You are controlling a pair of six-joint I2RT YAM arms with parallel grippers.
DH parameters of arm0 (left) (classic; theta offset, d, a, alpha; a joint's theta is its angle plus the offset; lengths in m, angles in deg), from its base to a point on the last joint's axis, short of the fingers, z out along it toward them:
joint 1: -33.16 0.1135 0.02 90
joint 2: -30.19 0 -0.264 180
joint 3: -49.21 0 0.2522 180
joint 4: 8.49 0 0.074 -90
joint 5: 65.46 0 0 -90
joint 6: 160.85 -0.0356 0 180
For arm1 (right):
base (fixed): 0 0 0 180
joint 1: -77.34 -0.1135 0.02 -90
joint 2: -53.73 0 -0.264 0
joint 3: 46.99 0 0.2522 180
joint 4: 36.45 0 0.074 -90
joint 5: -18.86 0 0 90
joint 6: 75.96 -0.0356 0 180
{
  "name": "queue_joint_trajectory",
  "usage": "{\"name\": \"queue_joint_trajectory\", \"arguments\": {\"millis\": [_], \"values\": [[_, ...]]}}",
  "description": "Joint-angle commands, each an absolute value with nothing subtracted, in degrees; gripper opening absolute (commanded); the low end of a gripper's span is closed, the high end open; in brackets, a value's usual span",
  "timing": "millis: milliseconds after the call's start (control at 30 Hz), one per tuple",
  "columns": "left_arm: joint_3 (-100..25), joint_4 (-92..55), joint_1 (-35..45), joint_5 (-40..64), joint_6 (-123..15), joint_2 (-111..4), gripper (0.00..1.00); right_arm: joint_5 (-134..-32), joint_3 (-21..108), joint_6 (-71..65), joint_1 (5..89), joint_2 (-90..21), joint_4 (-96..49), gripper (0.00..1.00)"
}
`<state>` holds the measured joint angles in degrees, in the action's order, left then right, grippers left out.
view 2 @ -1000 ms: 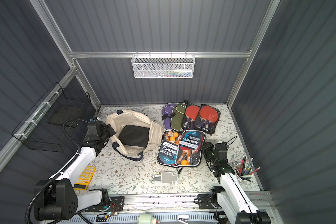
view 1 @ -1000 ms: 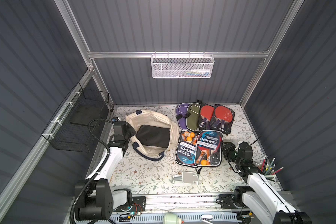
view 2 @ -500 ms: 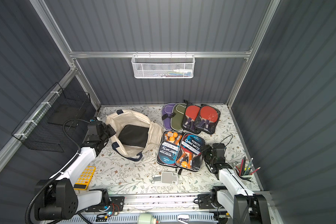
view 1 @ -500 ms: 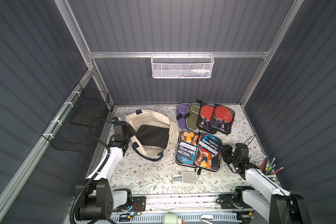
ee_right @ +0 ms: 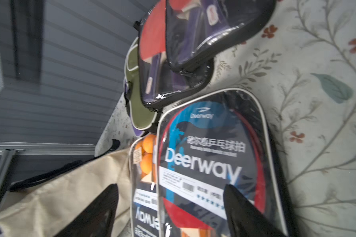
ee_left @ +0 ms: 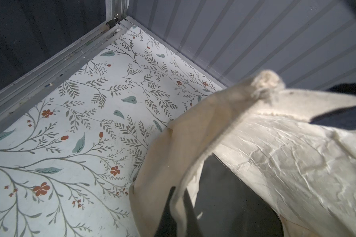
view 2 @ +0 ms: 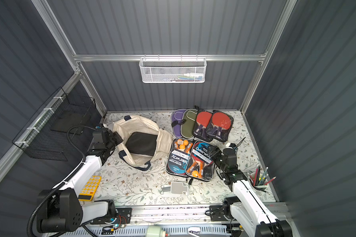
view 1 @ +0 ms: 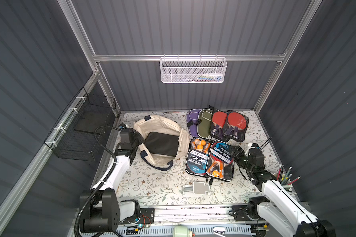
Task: Remove the ping pong set from the canvas bag
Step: Place the ping pong set at the ping pong set, then pick up the ping pong set from the canvas bag.
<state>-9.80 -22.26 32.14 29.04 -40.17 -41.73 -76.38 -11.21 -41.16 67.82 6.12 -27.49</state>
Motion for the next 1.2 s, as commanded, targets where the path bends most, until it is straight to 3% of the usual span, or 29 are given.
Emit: {"name": "queue_joint_trajectory", "arguments": {"millis": [0,167,333,733,1167], "values": [[-10.01,-23.59,32.45,25.93,-39.63,-43.2,0.0,-71.52,-7.39,-35.16,64.59,7.97,-22.17,0.9],[-10.49,-24.15,32.37,24.07,-39.75,-43.11,0.0,-72.55,-0.52,-26.81,56.01,7.24,-22.86,0.98],[-9.6,-23.92,32.23,22.12,-38.66,-42.53,0.0,-77.29,9.4,-16.37,46.4,2.27,-22.74,0.99],[-5.6,-24.36,32.1,21.11,-37.92,-38.34,0.0,-76.15,39.11,9.23,22.61,-22.77,-6.76,0.99],[-1.69,-23.83,32.1,21.46,-37.61,-36.11,0.0,-74.59,55.95,18.6,15.86,-45.6,-1.08,0.99]]}}
